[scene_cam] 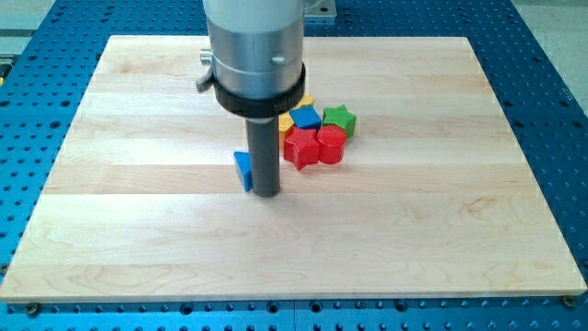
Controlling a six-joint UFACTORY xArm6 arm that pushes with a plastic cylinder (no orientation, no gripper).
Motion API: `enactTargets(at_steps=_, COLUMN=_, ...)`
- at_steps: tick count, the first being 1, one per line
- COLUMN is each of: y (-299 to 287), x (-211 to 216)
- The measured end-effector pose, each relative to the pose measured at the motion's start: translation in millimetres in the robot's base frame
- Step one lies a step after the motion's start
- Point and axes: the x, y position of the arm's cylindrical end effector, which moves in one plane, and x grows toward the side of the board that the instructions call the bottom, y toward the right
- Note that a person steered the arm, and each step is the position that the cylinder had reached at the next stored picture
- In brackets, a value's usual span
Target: Move the triangle close to the yellow blocks
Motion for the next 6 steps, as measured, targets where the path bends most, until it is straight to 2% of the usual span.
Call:
enactTargets(at_steps=1, y=-32, x=-17)
enactTargets(at_steps=2, y=-91, x=-27)
enactTargets(at_steps=3, y=-86, x=-59)
enactTargets(at_steps=4, y=-146, x=-72)
enactTargets(at_steps=6, y=-80, x=-82)
